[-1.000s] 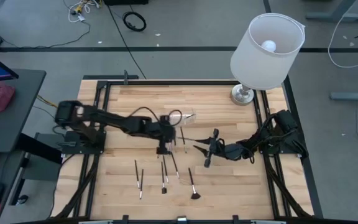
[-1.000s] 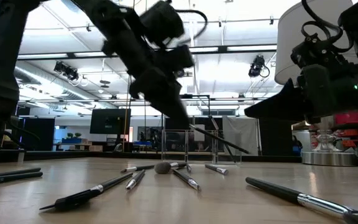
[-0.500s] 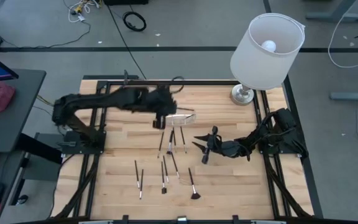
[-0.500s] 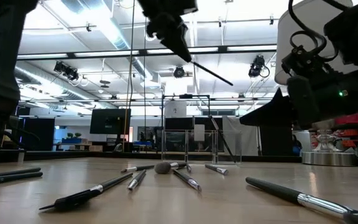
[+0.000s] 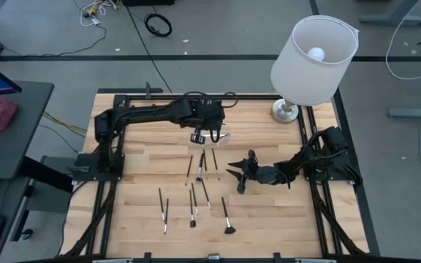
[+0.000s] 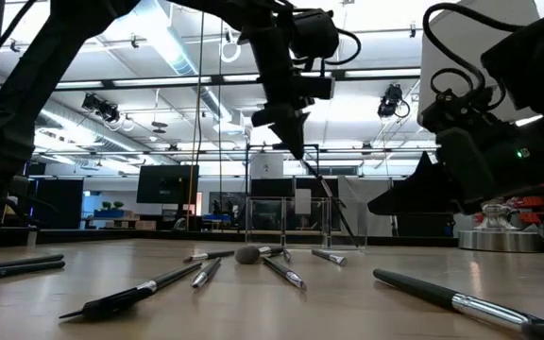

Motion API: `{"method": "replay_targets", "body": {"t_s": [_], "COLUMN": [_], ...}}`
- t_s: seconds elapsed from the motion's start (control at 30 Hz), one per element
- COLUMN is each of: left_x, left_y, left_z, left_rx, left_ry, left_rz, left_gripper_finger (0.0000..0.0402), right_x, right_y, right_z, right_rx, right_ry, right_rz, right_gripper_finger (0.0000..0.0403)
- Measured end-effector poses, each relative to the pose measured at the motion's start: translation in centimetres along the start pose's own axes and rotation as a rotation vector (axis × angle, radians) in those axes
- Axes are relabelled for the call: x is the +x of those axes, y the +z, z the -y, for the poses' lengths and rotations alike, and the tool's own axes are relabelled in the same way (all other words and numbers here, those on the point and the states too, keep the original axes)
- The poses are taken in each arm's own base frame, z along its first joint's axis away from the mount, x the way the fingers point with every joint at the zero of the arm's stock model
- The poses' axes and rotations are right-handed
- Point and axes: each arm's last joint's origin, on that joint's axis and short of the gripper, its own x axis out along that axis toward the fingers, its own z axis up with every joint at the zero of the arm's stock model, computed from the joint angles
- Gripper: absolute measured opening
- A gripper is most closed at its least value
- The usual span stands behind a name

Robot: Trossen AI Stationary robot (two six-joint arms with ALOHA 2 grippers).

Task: Put items in baskets/containers
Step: Put the black eyeshadow brush into the transparent organizer

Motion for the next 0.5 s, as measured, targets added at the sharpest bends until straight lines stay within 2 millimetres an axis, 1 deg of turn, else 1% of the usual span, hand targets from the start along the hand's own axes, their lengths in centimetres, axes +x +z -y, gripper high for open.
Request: {"method": "replay_targets", "body": {"t_s": [0.17,0.37,0.43,0.5], "left_x": [-0.1,-0.5,-0.8,-1.3], "left_y": [0.2,0.6,0.7,1.0], "left_z": [0.4,0.8,1.0,1.4], "left_rx": [0.0,0.02,0.027,0.038], "left_ry": [-0.064,0.033,0.073,0.076], "left_rz": [0.041,-0.013,-0.024,-0.014], "left_gripper_finger": [0.0009,0.0009,0.0009,0.0009], "right_x": [0.0,0.0,0.0,0.0], "right_y": [-0.1,-0.5,-0.6,-0.7], "right_z": [0.0,0.1,0.2,0.2], "right_rx": [0.042,0.047,0.052,0.061], "right_ry": [-0.001,-0.014,-0.017,-0.02], "right_rz": [-0.006,-0.047,-0.058,-0.065], "right_gripper_finger": [0.0128,0.0128,0.0128,0.0128]}}
